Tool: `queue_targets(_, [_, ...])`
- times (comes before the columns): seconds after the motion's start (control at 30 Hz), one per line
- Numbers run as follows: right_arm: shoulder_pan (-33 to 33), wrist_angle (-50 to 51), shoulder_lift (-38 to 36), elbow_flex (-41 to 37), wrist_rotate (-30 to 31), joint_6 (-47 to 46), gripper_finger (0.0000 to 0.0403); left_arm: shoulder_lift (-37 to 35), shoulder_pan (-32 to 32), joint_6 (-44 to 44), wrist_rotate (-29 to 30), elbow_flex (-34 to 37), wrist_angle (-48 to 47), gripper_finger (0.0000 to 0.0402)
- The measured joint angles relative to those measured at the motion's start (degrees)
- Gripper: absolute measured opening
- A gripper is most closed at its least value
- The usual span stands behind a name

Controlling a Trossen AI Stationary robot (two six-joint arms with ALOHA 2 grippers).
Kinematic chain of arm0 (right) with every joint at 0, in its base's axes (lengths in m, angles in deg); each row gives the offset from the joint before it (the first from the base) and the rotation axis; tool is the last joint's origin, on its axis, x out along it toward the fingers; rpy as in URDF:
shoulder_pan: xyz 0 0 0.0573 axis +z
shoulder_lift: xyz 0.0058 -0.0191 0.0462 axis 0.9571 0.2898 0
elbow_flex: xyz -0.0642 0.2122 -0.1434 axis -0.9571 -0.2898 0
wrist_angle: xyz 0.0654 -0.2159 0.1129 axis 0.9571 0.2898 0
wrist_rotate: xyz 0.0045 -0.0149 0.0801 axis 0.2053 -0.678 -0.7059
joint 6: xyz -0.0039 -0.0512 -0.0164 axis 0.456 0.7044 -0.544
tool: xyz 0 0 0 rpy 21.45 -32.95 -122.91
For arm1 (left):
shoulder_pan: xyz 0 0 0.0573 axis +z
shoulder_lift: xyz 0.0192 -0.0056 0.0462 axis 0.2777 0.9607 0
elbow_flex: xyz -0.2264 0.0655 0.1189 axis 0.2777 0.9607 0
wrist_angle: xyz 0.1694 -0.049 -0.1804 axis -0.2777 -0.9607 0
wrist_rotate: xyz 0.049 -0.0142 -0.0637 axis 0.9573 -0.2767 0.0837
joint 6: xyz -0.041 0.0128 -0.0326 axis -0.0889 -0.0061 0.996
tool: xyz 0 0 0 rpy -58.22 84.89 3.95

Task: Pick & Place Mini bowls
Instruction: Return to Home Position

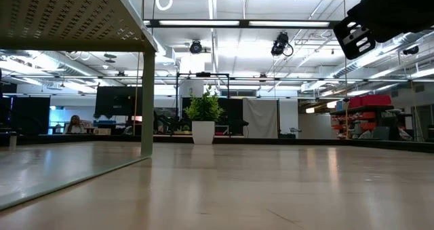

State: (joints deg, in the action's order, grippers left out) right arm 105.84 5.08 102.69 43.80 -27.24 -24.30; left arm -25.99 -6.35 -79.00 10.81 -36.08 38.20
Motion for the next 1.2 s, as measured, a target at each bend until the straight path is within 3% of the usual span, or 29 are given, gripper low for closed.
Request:
queue_targets(0.27, [0.0, 0.04, 0.0, 0.0, 0.0, 0.0, 0.0009, 5.09, -1.97, -2.01, 2.37, -0.08, 4.57, 0.0001])
queue_targets(0.83, [0.0, 0.81, -0.02, 0.0, -0.01, -0.26, 0.0009, 14.47, -7.43, -6.98, 6.28, -7.85, 4.57, 0.0001])
queue_targets(1.03, [-0.07, 0.76, -0.02, 0.0, 0.02, -0.04, 0.0009, 16.5, -9.0, -12.2, 17.16, -9.69, 4.19, 0.0001])
queue_targets(1.2, [-1.12, 0.54, -0.02, 0.0, 0.05, -0.04, 0.0009, 14.36, -5.05, -16.69, 16.85, -13.9, 0.89, 0.0001])
